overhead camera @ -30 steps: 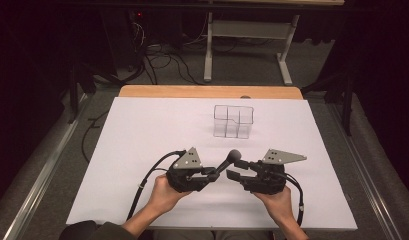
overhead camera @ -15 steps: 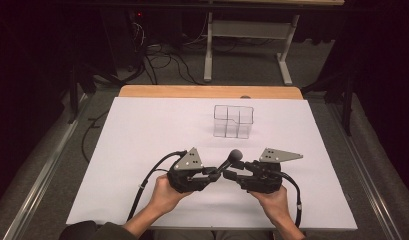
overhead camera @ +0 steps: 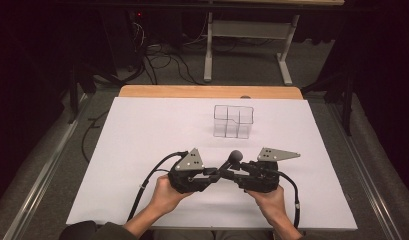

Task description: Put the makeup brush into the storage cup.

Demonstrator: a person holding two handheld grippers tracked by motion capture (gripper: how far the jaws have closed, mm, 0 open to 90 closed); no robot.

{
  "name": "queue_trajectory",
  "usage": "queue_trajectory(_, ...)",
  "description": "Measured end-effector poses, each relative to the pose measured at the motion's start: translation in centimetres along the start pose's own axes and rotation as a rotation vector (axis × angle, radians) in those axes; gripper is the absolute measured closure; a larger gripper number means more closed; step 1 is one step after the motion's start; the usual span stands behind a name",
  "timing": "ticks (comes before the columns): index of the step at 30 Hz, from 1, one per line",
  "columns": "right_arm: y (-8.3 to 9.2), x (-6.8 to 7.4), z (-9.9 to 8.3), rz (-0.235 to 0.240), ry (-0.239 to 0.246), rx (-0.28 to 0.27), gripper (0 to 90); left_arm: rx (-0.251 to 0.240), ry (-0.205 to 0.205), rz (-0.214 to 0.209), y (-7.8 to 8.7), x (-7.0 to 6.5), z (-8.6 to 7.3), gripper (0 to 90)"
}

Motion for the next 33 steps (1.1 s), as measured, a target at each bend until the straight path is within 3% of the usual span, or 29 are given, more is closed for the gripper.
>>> queue_trajectory(22, 0.07, 0.09, 0.23, 0.009, -0.021, -0.016, 71.3, 0.005, -0.008, 0.000, -0.24, -0.22, 0.01, 73.6)
queue_trajectory(29, 0.15, 0.20, 0.30, 0.011, -0.007, -0.016, 72.1, 0.003, -0.012, -0.002, -0.23, -0.25, 0.04, 72.5)
queue_trajectory(33, 0.32, 0.16, 0.40, 0.002, 0.000, -0.016, 72.2, -0.008, -0.006, 0.001, -0.13, -0.13, 0.13, 59.8)
Point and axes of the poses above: each handheld gripper's, and its own axes: y roughly backward along the jaws, z roughly out of its top, x roughly to its left, the point moved 9 cm from there along -y, roughly forward along the jaws, and after that the axes turned 11 degrees about -z, right-handed, at the moved point
